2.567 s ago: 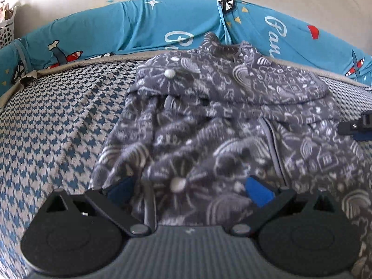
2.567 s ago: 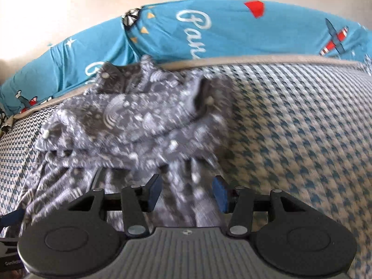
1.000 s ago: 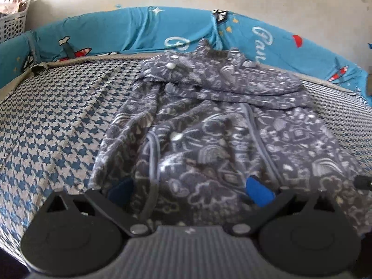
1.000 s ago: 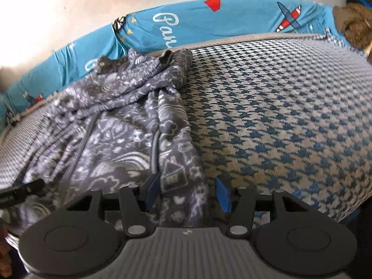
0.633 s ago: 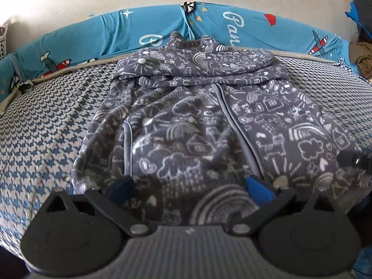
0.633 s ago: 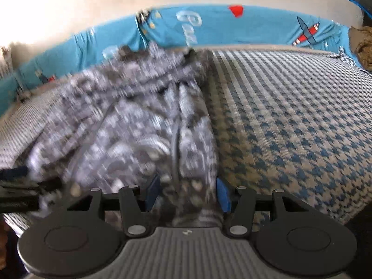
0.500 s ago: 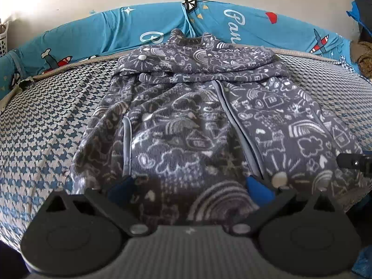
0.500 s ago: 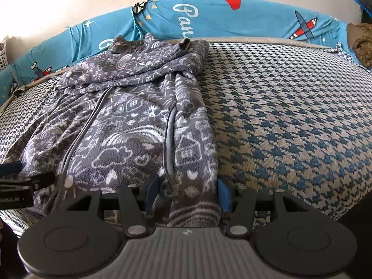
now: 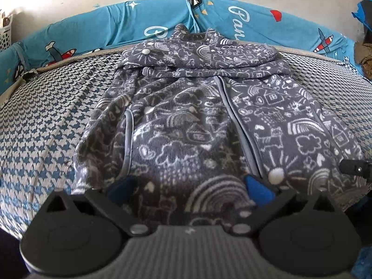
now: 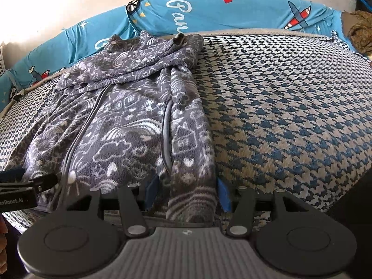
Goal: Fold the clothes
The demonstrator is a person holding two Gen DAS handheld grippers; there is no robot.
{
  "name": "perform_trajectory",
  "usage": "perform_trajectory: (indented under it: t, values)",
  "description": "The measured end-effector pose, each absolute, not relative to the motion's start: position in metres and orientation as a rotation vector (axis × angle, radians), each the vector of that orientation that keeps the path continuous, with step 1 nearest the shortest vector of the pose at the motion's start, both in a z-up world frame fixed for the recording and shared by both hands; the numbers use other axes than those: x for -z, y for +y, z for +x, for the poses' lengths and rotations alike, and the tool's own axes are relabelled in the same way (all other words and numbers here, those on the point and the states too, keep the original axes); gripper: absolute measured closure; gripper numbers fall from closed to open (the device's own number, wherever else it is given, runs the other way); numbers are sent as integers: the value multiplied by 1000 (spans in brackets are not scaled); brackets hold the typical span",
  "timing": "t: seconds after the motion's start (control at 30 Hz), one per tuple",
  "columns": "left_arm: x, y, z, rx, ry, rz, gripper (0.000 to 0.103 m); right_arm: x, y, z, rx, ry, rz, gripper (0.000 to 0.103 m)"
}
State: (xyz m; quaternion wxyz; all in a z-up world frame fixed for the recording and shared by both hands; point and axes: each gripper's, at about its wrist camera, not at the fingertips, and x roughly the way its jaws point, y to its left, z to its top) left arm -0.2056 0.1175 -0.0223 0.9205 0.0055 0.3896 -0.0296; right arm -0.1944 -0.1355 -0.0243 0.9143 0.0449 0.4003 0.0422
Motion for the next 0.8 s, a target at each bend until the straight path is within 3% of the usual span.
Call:
perform_trajectory:
  t: [0.8]
  values:
    - [20, 106, -190, 25, 862, 28, 0, 25, -125, -186, -69, 818, 102, 49]
